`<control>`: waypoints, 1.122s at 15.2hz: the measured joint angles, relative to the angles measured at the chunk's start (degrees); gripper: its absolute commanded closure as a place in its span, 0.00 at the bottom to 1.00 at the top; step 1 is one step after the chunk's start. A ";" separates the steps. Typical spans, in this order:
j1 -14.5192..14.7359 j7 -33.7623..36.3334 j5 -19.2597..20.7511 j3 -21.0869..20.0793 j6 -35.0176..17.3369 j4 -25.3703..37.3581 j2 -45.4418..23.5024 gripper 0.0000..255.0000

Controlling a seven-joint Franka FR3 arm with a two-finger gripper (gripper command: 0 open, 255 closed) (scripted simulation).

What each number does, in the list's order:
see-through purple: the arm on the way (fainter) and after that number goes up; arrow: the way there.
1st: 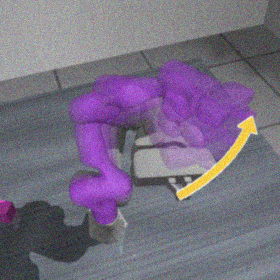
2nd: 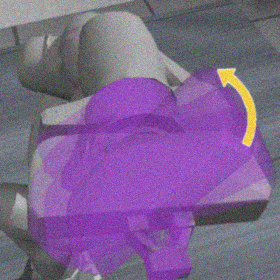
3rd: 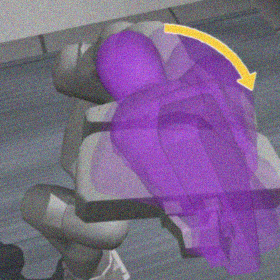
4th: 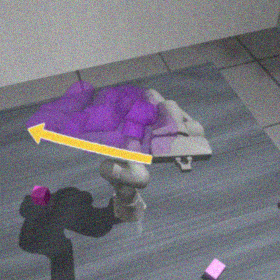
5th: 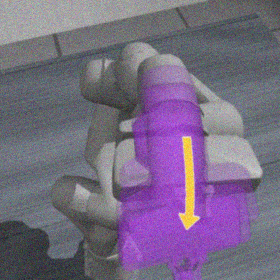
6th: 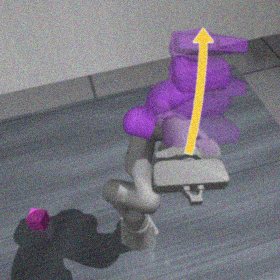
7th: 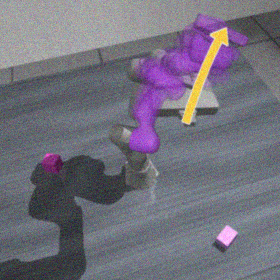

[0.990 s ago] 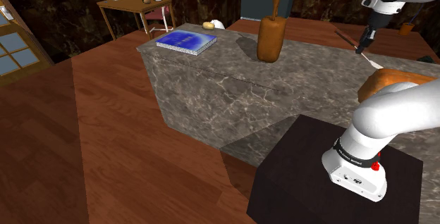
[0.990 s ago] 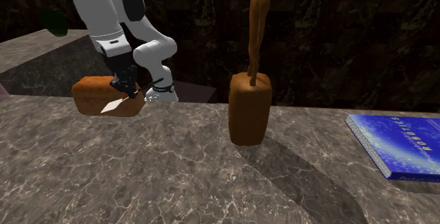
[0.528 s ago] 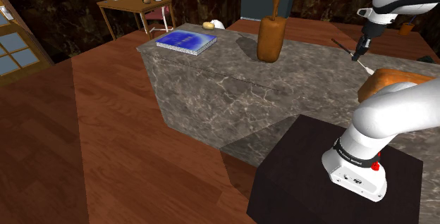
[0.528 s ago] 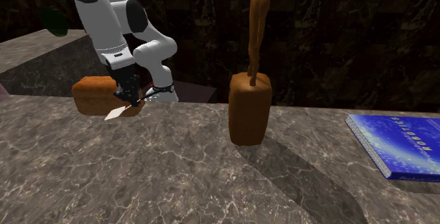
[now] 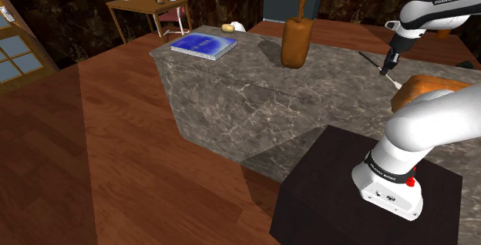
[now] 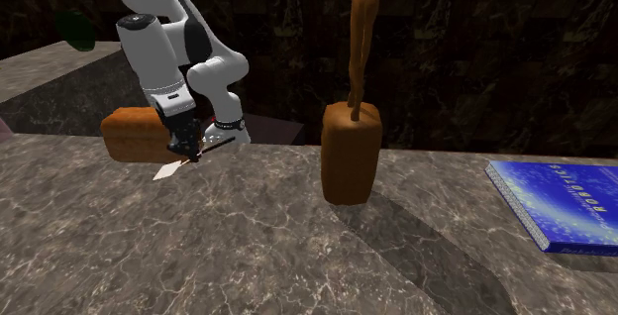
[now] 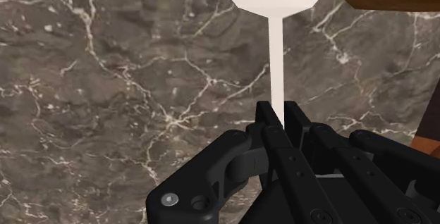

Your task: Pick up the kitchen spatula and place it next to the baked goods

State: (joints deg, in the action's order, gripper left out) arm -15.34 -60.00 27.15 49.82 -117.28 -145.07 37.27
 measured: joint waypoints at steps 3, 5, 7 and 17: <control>0.53 -0.11 0.43 1.59 -2.78 -1.31 -1.37 1.00; 0.63 -0.36 0.85 2.66 -4.44 -2.21 -2.06 1.00; 1.15 -0.40 1.07 3.82 -6.50 -3.12 -3.17 1.00; 2.26 -0.79 1.53 6.57 -10.94 -4.92 -5.64 1.00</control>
State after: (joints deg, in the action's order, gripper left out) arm -13.08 -60.79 28.68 56.40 -128.21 -149.99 31.63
